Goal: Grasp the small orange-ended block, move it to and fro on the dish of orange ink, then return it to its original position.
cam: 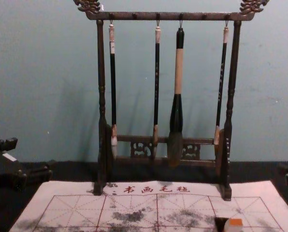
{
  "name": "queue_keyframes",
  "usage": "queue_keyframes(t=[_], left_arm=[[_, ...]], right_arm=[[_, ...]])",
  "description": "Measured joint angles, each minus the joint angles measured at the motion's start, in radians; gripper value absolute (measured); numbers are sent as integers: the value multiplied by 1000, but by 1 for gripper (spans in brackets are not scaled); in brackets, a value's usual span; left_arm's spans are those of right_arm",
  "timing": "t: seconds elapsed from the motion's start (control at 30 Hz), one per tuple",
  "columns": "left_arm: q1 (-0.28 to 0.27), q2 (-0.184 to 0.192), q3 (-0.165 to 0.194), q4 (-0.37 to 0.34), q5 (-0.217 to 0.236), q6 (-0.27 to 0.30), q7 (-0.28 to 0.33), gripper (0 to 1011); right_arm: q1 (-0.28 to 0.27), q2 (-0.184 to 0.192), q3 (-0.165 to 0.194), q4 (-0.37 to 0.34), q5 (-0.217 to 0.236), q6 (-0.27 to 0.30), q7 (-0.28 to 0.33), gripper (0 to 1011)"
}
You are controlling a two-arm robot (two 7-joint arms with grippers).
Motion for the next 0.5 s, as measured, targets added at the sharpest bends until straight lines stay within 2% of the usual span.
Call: queue_keyframes(t=[0.2,0.23,0.3,0.4,0.5], left_arm=[[0,0,0,0,0,0,0,1001],[0,0,0,0,0,0,0,1001],[0,0,0,0,0,0,0,1001],[0,0,0,0,0,0,0,1001],[0,0,0,0,0,0,0,1001]], right_arm=[[-12,38,-4,-25,30,-33,128,1003],[-15,49,-6,-29,38,-54,168,1003],[-18,56,-8,-30,49,-76,208,1003],[-22,73,-13,-22,89,-143,325,1003],[-19,81,-20,-13,116,-177,404,1003]])
